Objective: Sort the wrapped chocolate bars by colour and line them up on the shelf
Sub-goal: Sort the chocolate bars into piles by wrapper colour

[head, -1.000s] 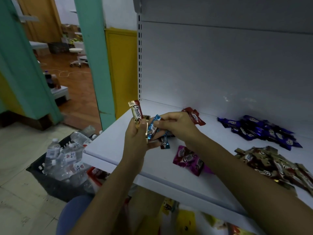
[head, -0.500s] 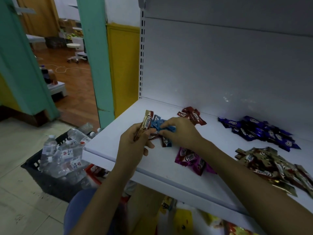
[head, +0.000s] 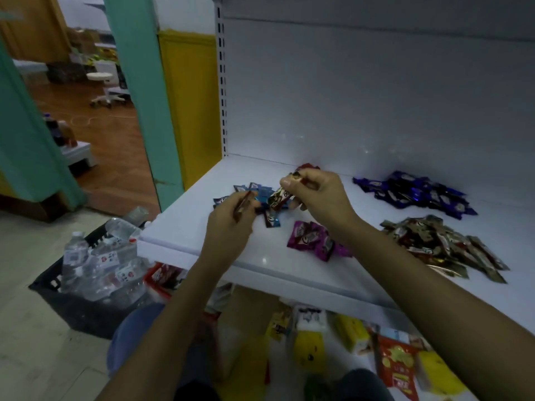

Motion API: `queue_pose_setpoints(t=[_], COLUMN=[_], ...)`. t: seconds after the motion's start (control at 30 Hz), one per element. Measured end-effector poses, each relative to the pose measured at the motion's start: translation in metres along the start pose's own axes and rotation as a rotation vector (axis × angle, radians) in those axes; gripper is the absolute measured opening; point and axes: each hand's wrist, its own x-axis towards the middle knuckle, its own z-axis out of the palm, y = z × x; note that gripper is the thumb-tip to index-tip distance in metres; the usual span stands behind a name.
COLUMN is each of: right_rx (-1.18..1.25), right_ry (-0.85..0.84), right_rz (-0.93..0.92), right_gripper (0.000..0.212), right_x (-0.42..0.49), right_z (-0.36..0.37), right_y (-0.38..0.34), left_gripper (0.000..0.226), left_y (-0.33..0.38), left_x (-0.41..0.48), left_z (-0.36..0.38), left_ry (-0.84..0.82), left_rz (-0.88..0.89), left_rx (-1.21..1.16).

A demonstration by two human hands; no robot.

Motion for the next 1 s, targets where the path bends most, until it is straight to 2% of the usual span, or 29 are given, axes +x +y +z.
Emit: queue_pose_setpoints(t=[0.07,0.13,0.23,0.3,0.4,0.47,0.57,0.63,0.67,0.73,0.83,0.93,1.0], right_rx=[0.039,0.064,-0.010,-0.267,-0.723,-0.957,-1.141,-1.112,-1.059,-0.836,-0.476,-0.545,-0.574], right_ry=[0.018,0.062,0.269,0.411,0.522,0.476,0.251,0.210,0.241,0.354,0.453,0.516,0.551], right_rz=[0.064,0.107,0.109,0.019,-0.094,-0.092,0.043,0.018,-0.030,-0.087,-0.004,0.011,0.060], right_gripper=[0.010,0.012,0.008,0.008,0.010,0.013,0.026,0.034,0.035,0.038,0.036,0.018,0.019], right_x=[-0.012,-0.024,-0.043,-0.056,-0.073,-0.080,-0.090,-0.094,-0.096,-0.100,-0.105,-0.113,-0.122], right_z=[-0.014,-0.028,-0.060,-0.087,-0.134,-0.161,-0.176,-0.176,-0.175,-0.170,-0.169,-0.190,-0.213], right_y=[0.003,0.007,0.016,0.029,0.047,0.057,0.067,0.068,0.065,0.055,0.039,0.040,0.049], left_gripper=[0.024,0.029,0.027,0.025,0.023,0.023,0.023,0.023,0.022,0.022,0.028,0.029,0.031], left_y=[0.000,0.010,0.043,0.064,0.082,0.090,0.094,0.095,0.096,0.102,0.111,0.127,0.138], left_x=[-0.002,-0.004,-0.007,-0.010,-0.018,-0.025,-0.029,-0.029,-0.029,-0.029,-0.032,-0.034,-0.033], left_z=[0.001,0.005,0.025,0.045,0.079,0.097,0.115,0.122,0.125,0.133,0.150,0.170,0.187], left_ry=[0.026,0.023,-0.113,-0.232,-0.383,-0.432,-0.487,-0.521,-0.532,-0.544,-0.538,-0.508,-0.458], left_rz=[0.012,0.089,0.283,0.319,0.315,0.315,0.288,0.286,0.282,0.281,0.284,0.303,0.409], left_rx=[-0.065,-0.142,-0.209,-0.244,-0.256,-0.271,-0.259,-0.217,-0.215,-0.197,-0.135,-0.090,0.031])
